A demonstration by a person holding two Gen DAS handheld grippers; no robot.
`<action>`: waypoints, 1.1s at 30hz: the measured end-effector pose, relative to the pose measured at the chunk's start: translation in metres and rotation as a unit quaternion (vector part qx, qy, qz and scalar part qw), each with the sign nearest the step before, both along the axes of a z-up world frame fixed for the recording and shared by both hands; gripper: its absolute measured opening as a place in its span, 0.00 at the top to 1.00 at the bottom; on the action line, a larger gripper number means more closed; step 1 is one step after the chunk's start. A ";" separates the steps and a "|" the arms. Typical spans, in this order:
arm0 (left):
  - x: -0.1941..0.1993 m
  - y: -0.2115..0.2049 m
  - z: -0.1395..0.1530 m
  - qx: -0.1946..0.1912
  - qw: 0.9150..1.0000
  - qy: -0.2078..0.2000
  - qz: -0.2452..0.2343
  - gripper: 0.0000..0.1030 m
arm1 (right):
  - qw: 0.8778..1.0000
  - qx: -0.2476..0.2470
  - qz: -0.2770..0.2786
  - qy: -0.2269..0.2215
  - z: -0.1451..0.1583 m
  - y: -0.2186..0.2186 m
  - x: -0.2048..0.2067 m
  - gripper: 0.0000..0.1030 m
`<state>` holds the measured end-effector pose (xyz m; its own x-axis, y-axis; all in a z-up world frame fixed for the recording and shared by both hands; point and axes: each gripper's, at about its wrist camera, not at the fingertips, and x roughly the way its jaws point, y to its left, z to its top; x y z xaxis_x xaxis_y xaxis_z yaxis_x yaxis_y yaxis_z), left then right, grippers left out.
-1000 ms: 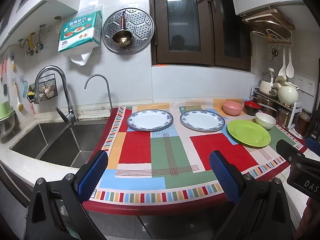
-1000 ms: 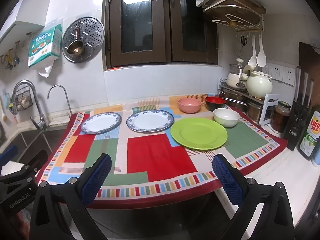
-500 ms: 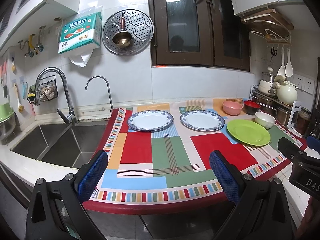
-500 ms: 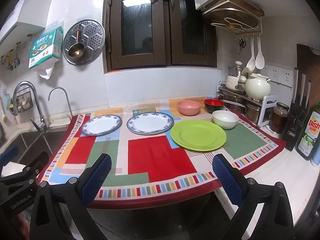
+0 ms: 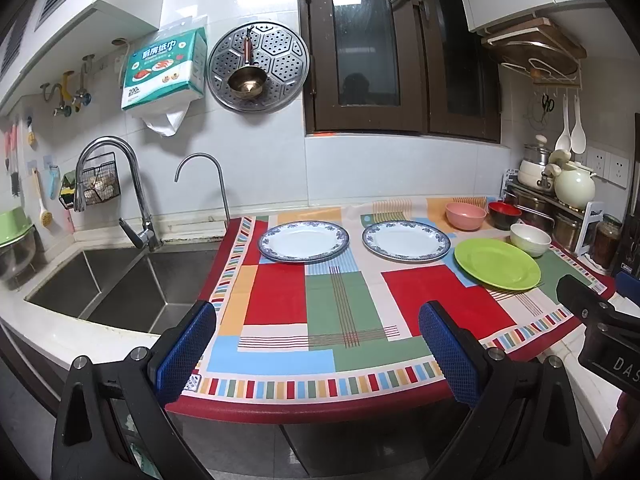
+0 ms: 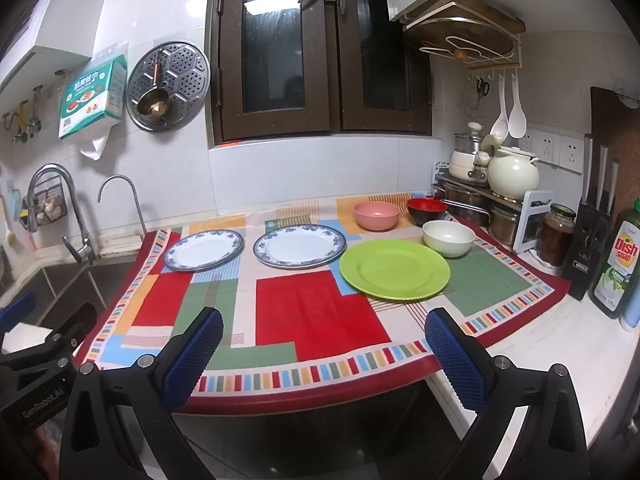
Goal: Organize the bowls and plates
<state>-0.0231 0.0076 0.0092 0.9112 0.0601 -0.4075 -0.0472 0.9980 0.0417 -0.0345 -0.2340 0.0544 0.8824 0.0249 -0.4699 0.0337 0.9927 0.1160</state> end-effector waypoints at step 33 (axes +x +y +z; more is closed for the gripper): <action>-0.013 -0.006 0.001 0.004 1.000 0.004 -0.010 0.00 | 1.000 0.004 0.000 0.001 -0.001 -0.007 -0.020 0.01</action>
